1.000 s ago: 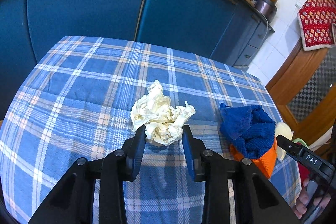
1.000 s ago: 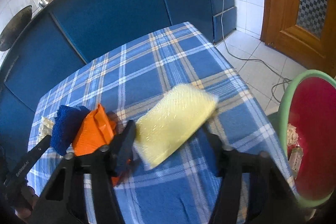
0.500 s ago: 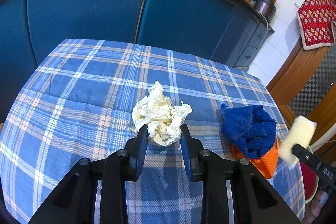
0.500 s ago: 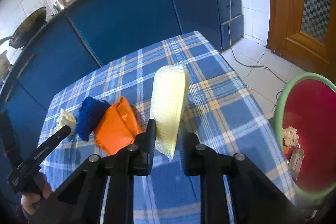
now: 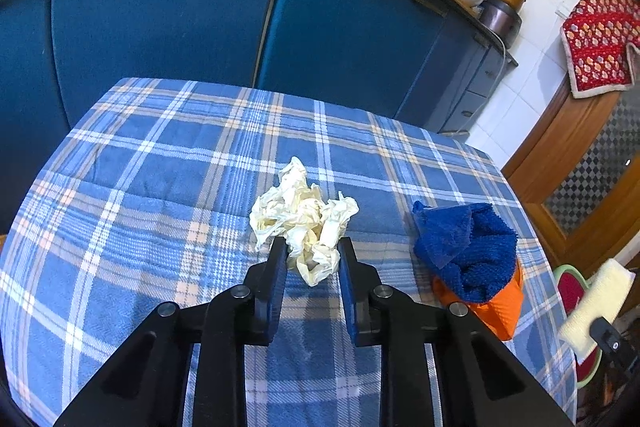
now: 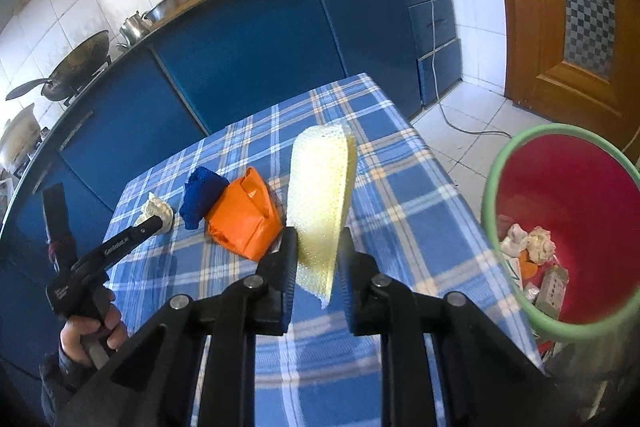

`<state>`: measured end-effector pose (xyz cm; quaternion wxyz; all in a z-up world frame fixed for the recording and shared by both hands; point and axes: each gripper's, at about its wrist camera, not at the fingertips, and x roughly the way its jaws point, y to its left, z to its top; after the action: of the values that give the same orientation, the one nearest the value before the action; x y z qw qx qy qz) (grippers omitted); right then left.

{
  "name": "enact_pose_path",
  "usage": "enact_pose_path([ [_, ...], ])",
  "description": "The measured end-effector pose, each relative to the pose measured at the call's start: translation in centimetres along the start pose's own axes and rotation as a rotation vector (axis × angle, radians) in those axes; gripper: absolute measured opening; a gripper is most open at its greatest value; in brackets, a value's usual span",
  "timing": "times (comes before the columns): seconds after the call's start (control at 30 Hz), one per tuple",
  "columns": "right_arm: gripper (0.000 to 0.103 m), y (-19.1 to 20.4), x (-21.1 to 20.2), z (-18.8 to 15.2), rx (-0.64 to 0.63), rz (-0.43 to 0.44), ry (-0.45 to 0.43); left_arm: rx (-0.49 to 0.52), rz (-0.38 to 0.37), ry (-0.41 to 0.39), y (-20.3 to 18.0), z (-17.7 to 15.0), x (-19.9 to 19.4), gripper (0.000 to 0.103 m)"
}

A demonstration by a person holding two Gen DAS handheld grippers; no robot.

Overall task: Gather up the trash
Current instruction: 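Carry the tissue and yellow sponge over the red bucket with both grippers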

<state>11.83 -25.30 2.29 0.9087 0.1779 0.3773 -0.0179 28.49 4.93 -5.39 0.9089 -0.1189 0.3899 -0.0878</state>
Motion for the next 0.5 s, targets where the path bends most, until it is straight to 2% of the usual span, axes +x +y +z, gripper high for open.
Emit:
enact_pose_path([
  [0.5, 0.021, -2.7, -4.3, -1.7, 0.052, 0.011, -0.052, 0.082, -0.073, -0.061, -3.7, -0.9, -6.0, 0.025],
])
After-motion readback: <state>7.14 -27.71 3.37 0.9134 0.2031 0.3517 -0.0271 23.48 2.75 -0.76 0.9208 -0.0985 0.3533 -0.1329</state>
